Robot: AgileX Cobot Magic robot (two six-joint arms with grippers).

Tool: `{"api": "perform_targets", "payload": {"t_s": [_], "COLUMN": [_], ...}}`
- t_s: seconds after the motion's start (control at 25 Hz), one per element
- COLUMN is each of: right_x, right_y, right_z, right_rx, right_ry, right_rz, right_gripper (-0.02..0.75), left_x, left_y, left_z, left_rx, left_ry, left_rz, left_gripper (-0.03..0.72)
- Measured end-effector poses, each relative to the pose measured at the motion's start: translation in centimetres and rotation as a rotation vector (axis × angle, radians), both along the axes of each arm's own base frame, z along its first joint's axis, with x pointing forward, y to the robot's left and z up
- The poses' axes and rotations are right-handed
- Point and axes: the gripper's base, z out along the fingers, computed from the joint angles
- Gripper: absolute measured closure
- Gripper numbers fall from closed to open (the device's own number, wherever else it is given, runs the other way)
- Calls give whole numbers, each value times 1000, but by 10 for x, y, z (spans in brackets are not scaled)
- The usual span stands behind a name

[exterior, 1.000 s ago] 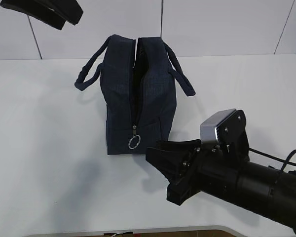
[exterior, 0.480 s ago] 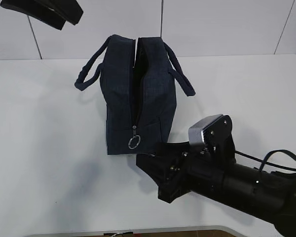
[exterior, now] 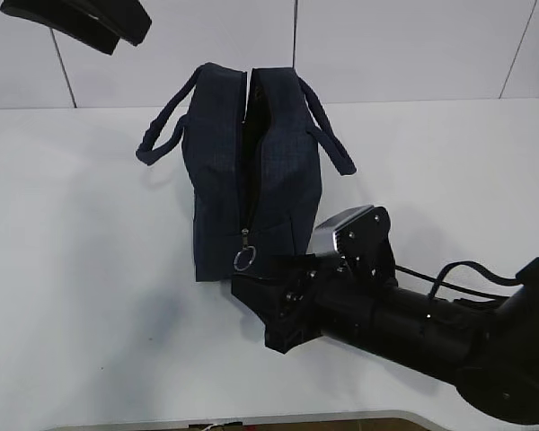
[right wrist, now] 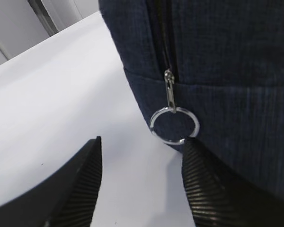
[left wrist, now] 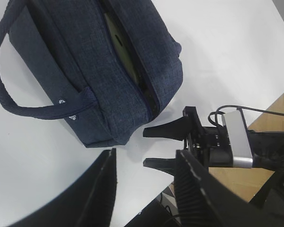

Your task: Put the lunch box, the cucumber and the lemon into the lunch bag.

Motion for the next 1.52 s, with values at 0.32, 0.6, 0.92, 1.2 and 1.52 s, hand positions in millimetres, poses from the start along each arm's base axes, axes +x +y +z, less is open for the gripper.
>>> {"api": "perform_targets", "payload": {"t_s": [0.32,0.6,0.92,1.2,1.52], "right_x": [10,23,26,25,26], "right_y": [5,12,20,20,20], "right_z": [-6,-3,2,2,2], "right_rx": [-49,-95,-106,-110,-105], "right_ry": [28,41,-1,-5,-2], "right_rz": [-7,-18,57,70,57], "right_gripper": [300,300,299,300,300], "left_x": [0,0,0,0,0], "left_y": [0,0,0,0,0], "left_z": [0,0,0,0,0], "left_rx": [0,0,0,0,0], "left_ry": [0,1,1,1,1], "left_rz": [0,1,1,1,1], "left_gripper": [399,400,400,400,401]}}
